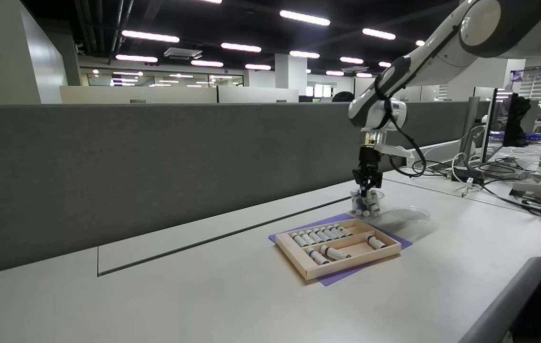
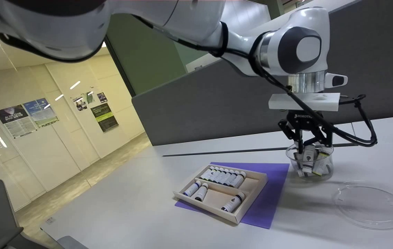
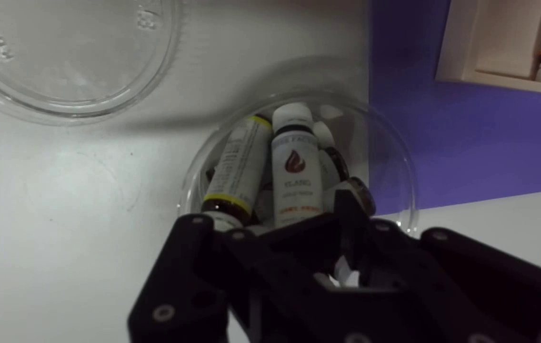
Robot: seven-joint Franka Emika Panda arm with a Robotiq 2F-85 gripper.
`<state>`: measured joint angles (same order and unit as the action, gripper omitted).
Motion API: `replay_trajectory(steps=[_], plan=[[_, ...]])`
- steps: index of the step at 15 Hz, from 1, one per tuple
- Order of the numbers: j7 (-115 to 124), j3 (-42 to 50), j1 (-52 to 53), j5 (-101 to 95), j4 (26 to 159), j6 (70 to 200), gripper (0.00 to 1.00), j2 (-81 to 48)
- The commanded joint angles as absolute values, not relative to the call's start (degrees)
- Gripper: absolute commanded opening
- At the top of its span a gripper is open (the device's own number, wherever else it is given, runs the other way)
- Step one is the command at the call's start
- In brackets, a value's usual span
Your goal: Take one bottle from the container and place it on the bottom part of the tray
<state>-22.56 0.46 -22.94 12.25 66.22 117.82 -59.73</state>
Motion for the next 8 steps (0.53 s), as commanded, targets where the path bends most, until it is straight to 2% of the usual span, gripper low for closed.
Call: replay_trajectory(steps=[1, 2, 8], plan=[[-21.55, 0.14, -21.89, 12.29, 67.31, 115.27, 0.25, -57.74], [-21.18, -0.41, -21.83, 11.73, 66.66, 114.39, 0.25, -57.77], [-20.94, -0.28, -19.64, 10.72, 64.01, 109.53, 0.70, -56.26]])
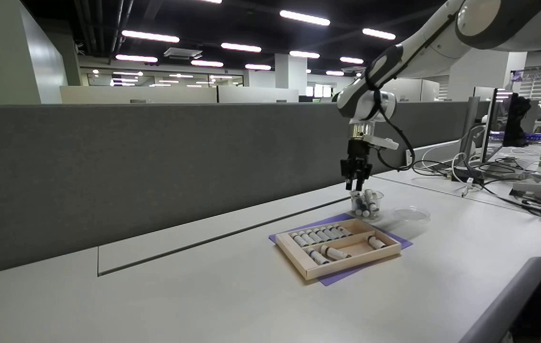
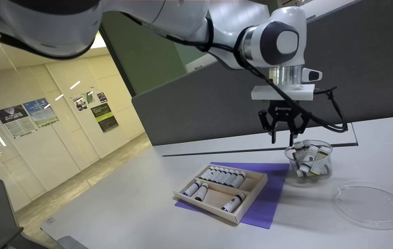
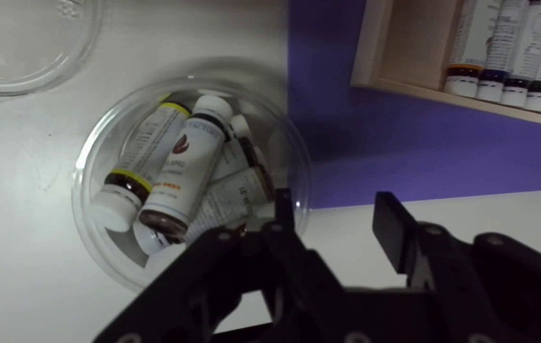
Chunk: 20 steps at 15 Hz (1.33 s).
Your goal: Take one bottle from the container and place it on the bottom part of the tray
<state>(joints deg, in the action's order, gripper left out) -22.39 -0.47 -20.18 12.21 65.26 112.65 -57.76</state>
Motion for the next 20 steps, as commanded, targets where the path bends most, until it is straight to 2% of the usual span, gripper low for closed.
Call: replay_trajectory(steps=[1, 4, 5, 20], plan=[[-21.10, 0.16, -19.39, 10.04, 63.49, 109.03, 0.77, -56.06], [-21.44, 0.90, -19.50, 8.07, 61.88, 107.08, 0.99, -55.47], [-22.22, 1.13, -19.81, 7.49, 61.79, 107.04, 1.00, -55.32], [-23.98, 3.17, -20.30, 6.38, 65.38, 120.49, 1.00, -59.03]])
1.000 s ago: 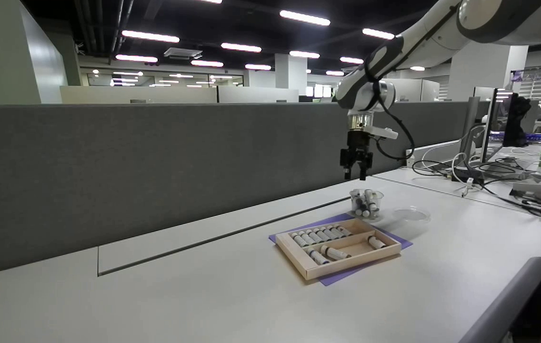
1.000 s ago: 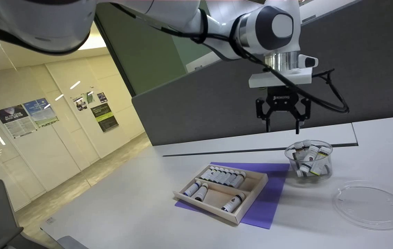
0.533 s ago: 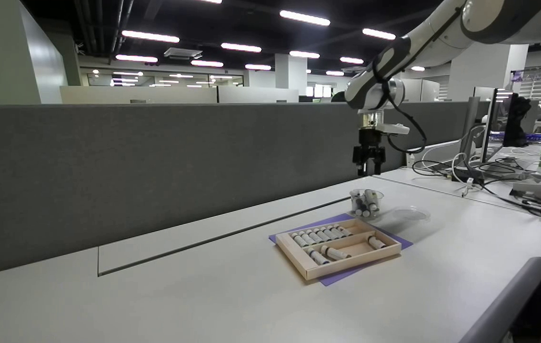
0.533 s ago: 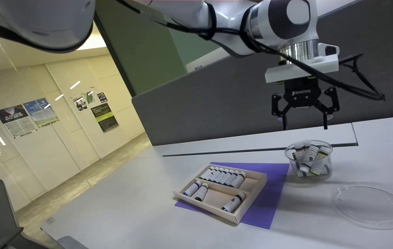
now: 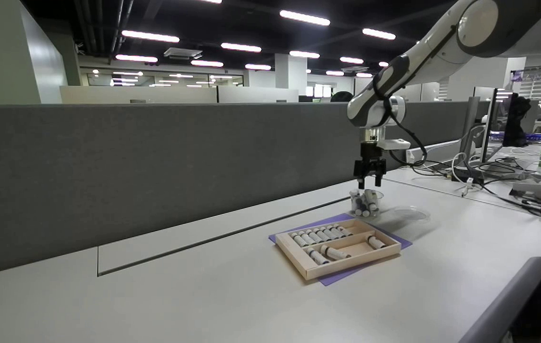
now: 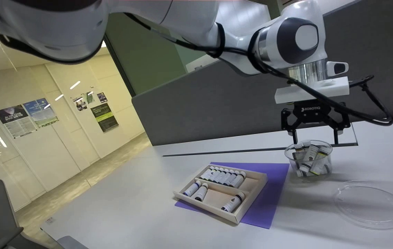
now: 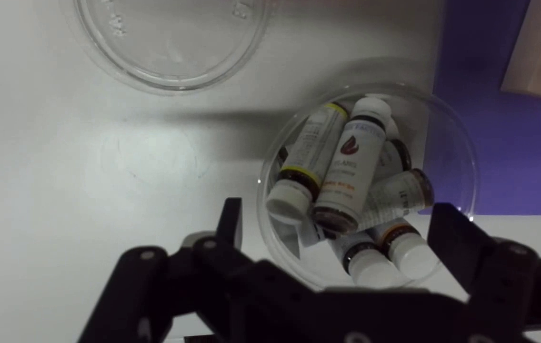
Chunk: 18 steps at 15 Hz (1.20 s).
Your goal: Take one bottle from the container and place it on the bottom part of the tray
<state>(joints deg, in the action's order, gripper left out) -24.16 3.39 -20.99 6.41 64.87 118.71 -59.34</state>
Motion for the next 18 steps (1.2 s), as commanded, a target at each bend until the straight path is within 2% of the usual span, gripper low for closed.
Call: replay_trajectory(steps=[1, 12, 18], plan=[[-24.00, 3.04, -19.99, 6.41, 65.43, 120.95, 1.00, -59.08], [-23.68, 0.99, -20.50, 6.38, 66.99, 121.05, 1.00, -58.99], [-21.88, -1.56, -24.26, 13.08, 67.69, 118.12, 1.00, -58.70]])
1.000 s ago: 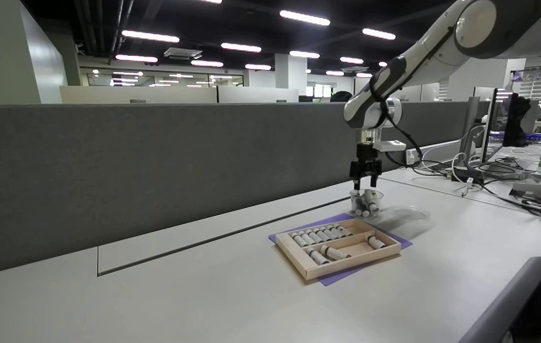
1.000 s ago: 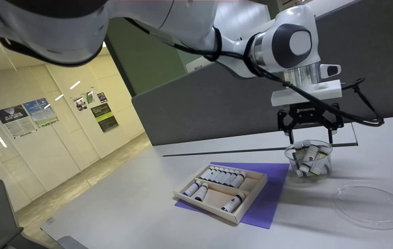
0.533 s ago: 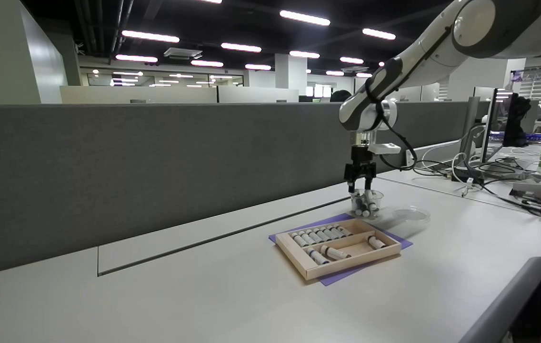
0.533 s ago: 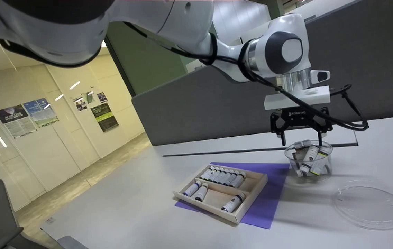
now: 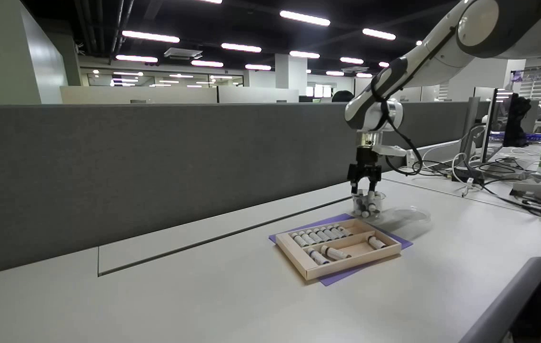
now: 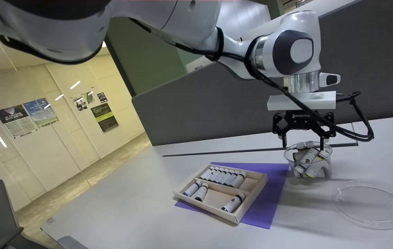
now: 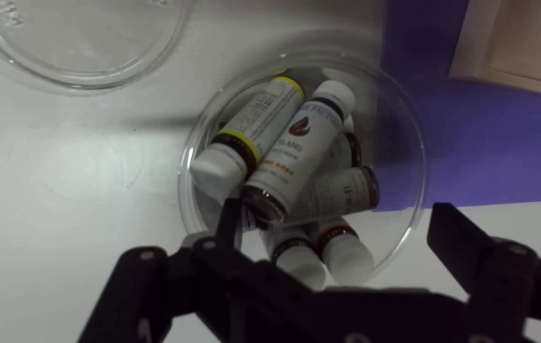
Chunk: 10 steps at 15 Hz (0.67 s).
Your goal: Take one bottle from the container and place it on the bottom part of the tray
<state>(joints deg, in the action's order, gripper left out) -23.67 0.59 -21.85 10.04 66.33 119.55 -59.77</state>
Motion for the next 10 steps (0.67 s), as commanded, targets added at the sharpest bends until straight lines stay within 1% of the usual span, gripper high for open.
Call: replay_trajectory(steps=[1, 10], plan=[[-21.77, -1.86, -24.83, 15.72, 68.43, 117.94, 1.00, -58.32], [-22.72, -2.66, -28.11, 24.86, 70.49, 113.92, 1.00, -58.00]])
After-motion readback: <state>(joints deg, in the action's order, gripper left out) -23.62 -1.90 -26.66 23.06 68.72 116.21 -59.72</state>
